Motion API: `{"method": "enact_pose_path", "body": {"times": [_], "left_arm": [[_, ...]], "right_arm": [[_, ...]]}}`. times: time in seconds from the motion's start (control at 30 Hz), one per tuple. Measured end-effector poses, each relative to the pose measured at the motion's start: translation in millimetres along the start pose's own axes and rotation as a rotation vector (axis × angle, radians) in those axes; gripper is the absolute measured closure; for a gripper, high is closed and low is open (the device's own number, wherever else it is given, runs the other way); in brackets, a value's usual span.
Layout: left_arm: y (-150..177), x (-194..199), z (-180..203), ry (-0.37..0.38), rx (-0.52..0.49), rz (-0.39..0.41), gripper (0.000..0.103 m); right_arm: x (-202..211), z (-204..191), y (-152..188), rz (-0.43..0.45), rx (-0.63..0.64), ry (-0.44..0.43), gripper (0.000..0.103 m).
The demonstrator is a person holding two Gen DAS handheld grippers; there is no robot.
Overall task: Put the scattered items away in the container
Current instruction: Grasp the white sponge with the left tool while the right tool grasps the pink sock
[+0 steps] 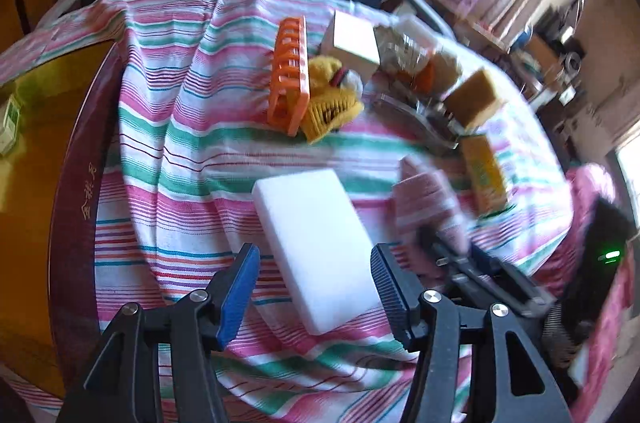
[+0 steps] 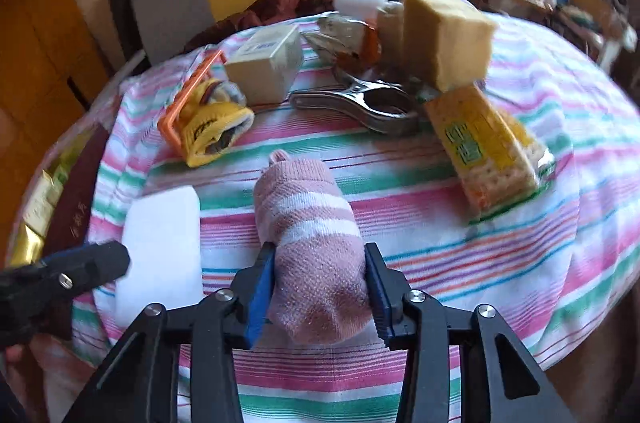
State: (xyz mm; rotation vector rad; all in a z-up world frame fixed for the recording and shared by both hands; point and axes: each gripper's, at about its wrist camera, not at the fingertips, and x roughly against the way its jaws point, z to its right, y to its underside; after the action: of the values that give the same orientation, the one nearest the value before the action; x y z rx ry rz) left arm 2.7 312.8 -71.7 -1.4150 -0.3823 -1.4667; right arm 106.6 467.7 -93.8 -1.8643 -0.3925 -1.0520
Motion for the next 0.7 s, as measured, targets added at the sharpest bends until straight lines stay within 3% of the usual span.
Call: {"method": "enact_pose_path", "body": {"times": [0.03, 0.07, 0.13, 0.3, 0.43, 0.7], "left_arm": [[1, -4, 4, -0.001, -0.016, -0.005, 0.042], [1, -7, 7, -0.007, -0.036, -0.013, 0.032], [1, -14, 16, -0.048, -0.089, -0.027, 0.026], [-3, -23, 29, -0.073, -0.128, -0.02, 0.026], [-4, -28, 26, -0.182, -0.147, 0.023, 0.026], [2, -38, 12, -0.145, -0.158, 0.04, 0.017]], "right_arm": [[3, 3, 2, 0.008, -0.02, 0.004, 0.065], [6, 6, 4, 0.016, -0.033, 0.021, 0.065], [11, 12, 8, 0.023, -0.059, 0.042, 0.065], [12, 18, 13, 0.024, -0.084, 0.019, 0.065], [13, 18, 14, 0.03, -0.088, 0.017, 0.065], [13, 18, 19, 0.042, -0.071, 0.017, 0.065]]}}
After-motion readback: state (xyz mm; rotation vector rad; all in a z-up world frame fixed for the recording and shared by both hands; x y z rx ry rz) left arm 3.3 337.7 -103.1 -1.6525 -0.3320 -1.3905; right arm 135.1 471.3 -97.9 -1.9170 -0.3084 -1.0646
